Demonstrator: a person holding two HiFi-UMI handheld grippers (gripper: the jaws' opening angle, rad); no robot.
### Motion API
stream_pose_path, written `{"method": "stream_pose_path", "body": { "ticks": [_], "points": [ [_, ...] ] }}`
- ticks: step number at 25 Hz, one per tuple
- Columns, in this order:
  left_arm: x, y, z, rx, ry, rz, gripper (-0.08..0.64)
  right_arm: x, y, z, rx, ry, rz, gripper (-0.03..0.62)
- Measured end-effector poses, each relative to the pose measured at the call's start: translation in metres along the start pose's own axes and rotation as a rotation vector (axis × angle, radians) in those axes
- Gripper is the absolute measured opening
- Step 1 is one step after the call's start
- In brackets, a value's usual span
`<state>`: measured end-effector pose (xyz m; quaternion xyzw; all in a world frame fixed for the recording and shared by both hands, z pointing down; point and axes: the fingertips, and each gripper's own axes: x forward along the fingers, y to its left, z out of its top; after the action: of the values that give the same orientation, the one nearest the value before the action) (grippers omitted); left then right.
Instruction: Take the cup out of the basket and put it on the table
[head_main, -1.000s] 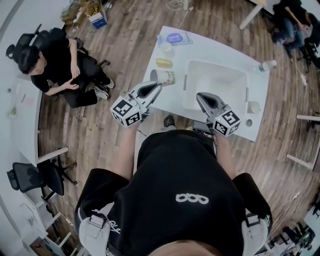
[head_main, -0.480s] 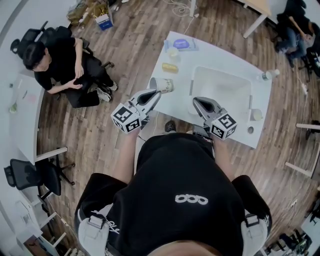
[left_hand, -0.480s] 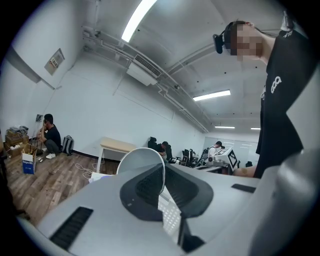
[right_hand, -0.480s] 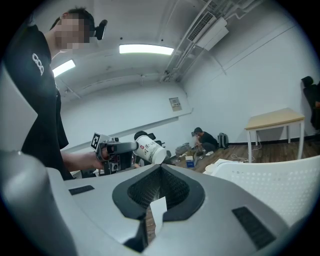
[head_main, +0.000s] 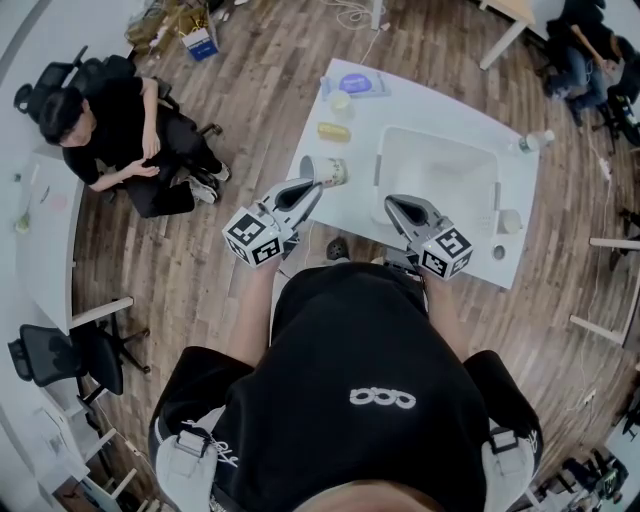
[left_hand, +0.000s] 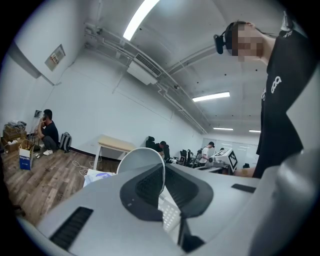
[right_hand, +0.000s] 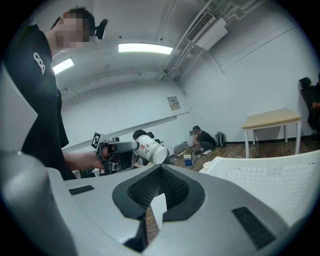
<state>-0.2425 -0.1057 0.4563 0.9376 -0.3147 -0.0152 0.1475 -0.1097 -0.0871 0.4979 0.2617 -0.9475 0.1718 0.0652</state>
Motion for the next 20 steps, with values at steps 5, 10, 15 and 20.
{"method": "stream_pose_path", "body": {
  "ticks": [5,10,15,20],
  "points": [
    [0.001,-0.004,-0.008,-0.011,0.016,-0.016,0.018,-0.004,0.004,-0.005,0.01,-0.002,-0.012,0.025],
    [0.004,-0.008,-0.011,-0.012,0.028,-0.033,0.018,-0.009,0.006,-0.011,0.023,-0.005,-0.029,0.025],
    [0.007,-0.01,-0.014,-0.019,0.031,-0.044,0.018,-0.013,0.004,-0.015,0.031,-0.004,-0.043,0.025],
    [0.007,-0.012,-0.015,-0.022,0.036,-0.05,0.018,-0.014,0.004,-0.016,0.032,-0.004,-0.05,0.025]
  ]
}}
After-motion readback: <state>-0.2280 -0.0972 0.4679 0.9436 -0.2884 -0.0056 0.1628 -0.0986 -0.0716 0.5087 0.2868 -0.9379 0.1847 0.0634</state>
